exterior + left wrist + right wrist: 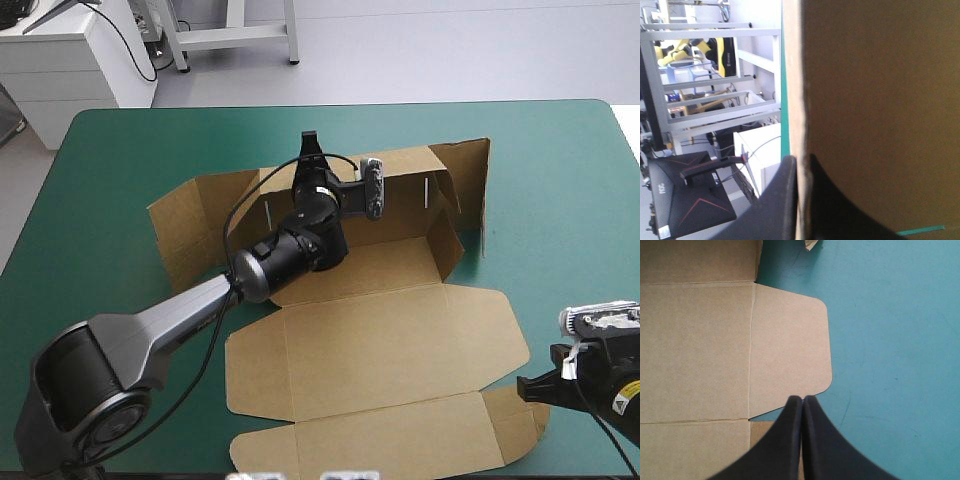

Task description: Fold the box

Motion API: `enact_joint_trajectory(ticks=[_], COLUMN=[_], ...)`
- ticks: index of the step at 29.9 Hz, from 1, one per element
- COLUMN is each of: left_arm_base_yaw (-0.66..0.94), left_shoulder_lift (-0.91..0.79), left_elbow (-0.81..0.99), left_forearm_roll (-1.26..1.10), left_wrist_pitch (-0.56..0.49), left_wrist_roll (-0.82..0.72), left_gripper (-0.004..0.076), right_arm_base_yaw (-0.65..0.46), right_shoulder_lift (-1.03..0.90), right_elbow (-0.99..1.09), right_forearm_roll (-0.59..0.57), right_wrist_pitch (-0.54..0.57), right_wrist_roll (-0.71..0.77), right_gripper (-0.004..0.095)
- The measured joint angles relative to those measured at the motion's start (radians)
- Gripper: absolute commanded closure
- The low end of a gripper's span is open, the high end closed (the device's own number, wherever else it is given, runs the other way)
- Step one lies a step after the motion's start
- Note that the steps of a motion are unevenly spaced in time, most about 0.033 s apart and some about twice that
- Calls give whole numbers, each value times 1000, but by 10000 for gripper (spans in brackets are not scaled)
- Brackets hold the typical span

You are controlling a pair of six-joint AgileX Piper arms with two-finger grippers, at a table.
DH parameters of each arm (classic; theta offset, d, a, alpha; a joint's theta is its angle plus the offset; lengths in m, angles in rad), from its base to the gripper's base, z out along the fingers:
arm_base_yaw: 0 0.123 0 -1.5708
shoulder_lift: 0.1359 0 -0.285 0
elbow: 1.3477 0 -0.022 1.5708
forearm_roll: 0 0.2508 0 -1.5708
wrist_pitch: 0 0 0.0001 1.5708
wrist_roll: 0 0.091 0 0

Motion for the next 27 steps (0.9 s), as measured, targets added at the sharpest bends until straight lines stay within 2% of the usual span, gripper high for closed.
enact_joint_trajectory(ticks=[4,9,11,19,27], left_arm_base_yaw=[-58,-129,-145,-154,-154], left_shoulder_lift=[-74,-150,-175,-194,-194], left_elbow=[158,374,440,530,533], left_forearm_roll=[192,542,617,704,711], left_wrist_pitch=[-29,-64,-67,-56,-67], left_wrist_roll=[-175,-535,-630,-695,-697], left_gripper=[731,731,731,731,731], right_arm_base_yaw=[0,0,0,0,0], right_shoulder_lift=[0,0,0,77,394], right_elbow=[0,0,0,-55,-384], right_forearm_roll=[0,4,13,26,-41], right_wrist_pitch=[0,0,0,2,10], right_wrist_roll=[1,12,19,53,-3], right_gripper=[927,927,927,927,928])
